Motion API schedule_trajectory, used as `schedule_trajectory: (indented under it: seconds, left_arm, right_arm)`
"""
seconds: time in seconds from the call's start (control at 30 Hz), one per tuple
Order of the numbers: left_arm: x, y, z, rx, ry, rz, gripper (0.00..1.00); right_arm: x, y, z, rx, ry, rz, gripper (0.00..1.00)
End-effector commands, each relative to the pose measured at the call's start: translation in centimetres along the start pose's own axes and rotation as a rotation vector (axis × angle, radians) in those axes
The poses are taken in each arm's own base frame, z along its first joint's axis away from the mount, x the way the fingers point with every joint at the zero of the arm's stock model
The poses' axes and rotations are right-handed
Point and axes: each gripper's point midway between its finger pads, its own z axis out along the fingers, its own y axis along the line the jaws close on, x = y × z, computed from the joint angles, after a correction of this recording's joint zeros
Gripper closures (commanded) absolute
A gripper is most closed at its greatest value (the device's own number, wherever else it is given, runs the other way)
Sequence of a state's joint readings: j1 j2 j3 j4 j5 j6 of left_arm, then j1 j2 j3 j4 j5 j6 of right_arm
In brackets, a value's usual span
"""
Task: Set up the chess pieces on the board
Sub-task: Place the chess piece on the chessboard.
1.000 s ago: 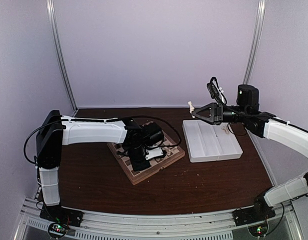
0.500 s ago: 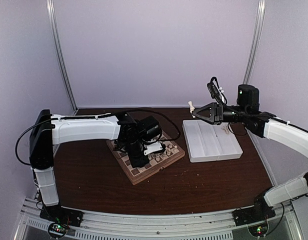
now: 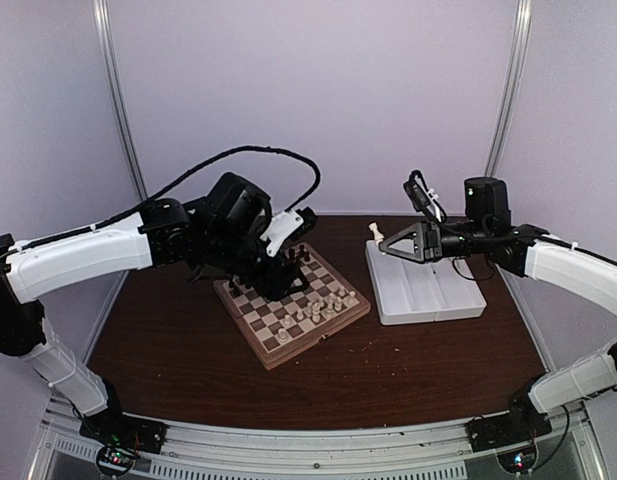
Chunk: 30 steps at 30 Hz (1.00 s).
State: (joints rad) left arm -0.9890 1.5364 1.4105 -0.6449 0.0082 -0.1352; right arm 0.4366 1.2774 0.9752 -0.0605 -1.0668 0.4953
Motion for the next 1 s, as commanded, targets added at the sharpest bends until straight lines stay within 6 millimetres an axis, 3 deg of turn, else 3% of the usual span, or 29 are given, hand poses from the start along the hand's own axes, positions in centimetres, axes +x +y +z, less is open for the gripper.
schedule_trajectory:
  seconds: [0.0,0.23,0.43,0.77,0.97]
  left_arm:
    - [-5.4,-2.2,-1.3,0.250,-0.219,-0.179,0.38]
    - [-8.3,-1.7,-1.9,0.385,-0.338,-0.376,0.32]
    - [-11.1,-2.1,-3.9,0.503,-0.539,-0.452,0.32]
    - [-12.5,-3.3,-3.8,0.639,-0.560,-0.503,0.50]
    - [-12.4,-3.7,-2.9,0.677,-0.530,-0.524,0.49]
  right_arm:
    - [1.3,0.5,0.6,0.031,0.052,-0.086,1.00]
    - [2.5,2.0,1.6,0.022,0.078,-0.172,1.00]
    - [2.9,2.8,1.8,0.019,0.085,-0.213,1.00]
    - [2.8,3.9,2.3,-0.002,0.096,-0.259,1.00]
    - [2.7,4.6,2.3,-0.016,0.099,-0.278,1.00]
